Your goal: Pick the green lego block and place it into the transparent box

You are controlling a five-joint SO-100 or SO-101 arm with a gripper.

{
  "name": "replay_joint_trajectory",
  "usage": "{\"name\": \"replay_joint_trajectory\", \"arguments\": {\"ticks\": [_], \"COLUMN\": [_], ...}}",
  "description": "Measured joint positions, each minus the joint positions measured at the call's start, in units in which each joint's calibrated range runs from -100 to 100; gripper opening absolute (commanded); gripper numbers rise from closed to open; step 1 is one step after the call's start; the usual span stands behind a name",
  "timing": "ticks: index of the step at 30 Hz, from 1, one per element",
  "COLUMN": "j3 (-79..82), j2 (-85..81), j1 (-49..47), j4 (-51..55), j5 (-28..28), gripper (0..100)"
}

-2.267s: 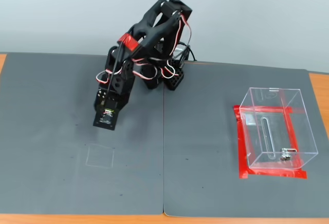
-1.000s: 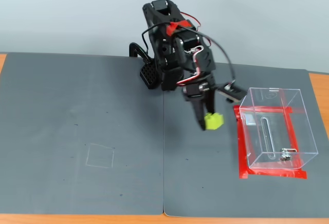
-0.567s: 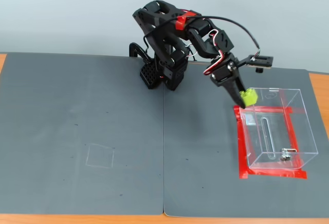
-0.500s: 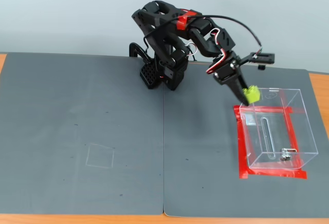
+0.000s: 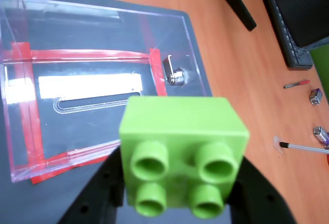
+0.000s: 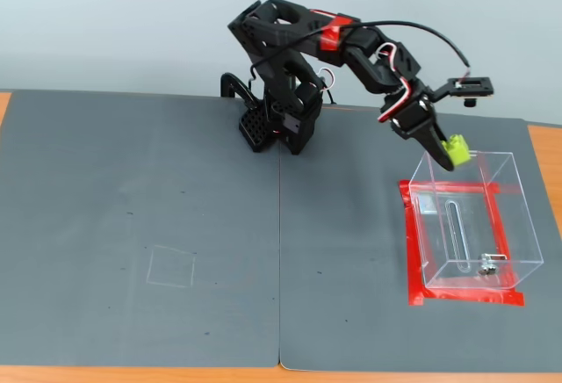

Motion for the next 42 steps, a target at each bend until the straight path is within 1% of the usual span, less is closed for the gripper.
{"name": "replay_joint_trajectory", "arguments": {"ticks": [15,24,26,30,32,42], "j3": [-16.52,-18.59,-18.68,-18.95,-18.95,-18.95], "j2": [22.18,26.68,26.68,26.68,26.68,26.68], "j1": [-2.06,-3.17,-3.10,-3.24,-3.32,-3.32], "j4": [0.00,0.00,0.00,0.00,0.00,0.00], "j5": [-0.05,-0.05,-0.05,-1.42,-1.42,-0.93], "gripper": [7,8,12,24,27,28]}}
